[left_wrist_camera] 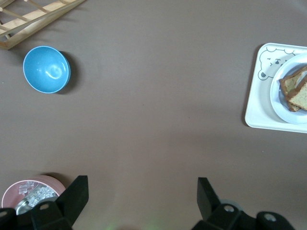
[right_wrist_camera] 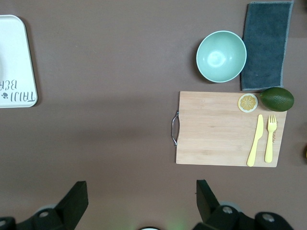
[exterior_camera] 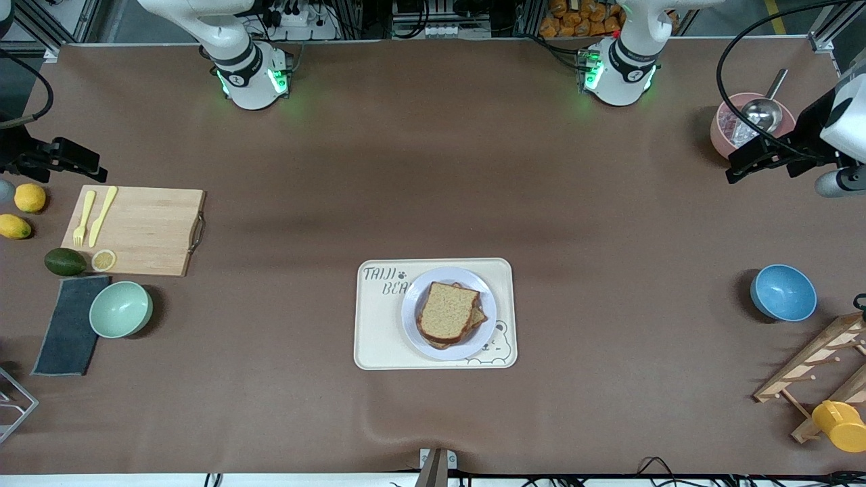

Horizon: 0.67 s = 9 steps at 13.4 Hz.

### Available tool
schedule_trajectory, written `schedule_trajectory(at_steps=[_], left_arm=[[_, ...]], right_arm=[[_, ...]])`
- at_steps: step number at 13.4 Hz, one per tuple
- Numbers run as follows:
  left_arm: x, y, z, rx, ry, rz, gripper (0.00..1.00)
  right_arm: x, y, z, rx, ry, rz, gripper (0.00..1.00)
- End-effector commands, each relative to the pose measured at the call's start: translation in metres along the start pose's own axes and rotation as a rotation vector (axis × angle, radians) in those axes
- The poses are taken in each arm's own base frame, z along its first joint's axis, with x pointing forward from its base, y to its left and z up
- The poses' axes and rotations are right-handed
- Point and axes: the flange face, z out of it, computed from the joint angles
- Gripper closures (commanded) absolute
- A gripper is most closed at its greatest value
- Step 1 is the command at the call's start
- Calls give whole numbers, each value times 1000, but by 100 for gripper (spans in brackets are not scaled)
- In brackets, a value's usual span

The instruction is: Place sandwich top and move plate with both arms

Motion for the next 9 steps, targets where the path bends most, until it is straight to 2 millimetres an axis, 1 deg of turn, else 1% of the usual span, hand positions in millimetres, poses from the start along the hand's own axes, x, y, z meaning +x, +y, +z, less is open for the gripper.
schedule_trajectory(at_steps=[1, 2, 4, 6, 7, 8, 9], left_arm=[[-23, -6, -3, 9, 28, -12, 0], [-32, 0, -2, 11, 26, -5, 0], [-35, -2, -1, 11, 28, -6, 0], [-35, -1, -5, 12, 31, 10, 0], [-31, -3, -12, 11, 45, 9, 0], [-26, -2, -9, 18, 37, 11, 0], [-25, 2, -11, 23, 38, 19, 0]], right_arm=[[1, 0, -3, 16, 4, 7, 0], [0, 1, -4, 17, 5, 10, 0], [0, -2, -4, 16, 5, 3, 0], [0, -2, -4, 13, 6, 2, 0], [0, -1, -4, 13, 6, 4, 0], [0, -1, -5, 6, 6, 3, 0], [-1, 0, -5, 6, 4, 3, 0]])
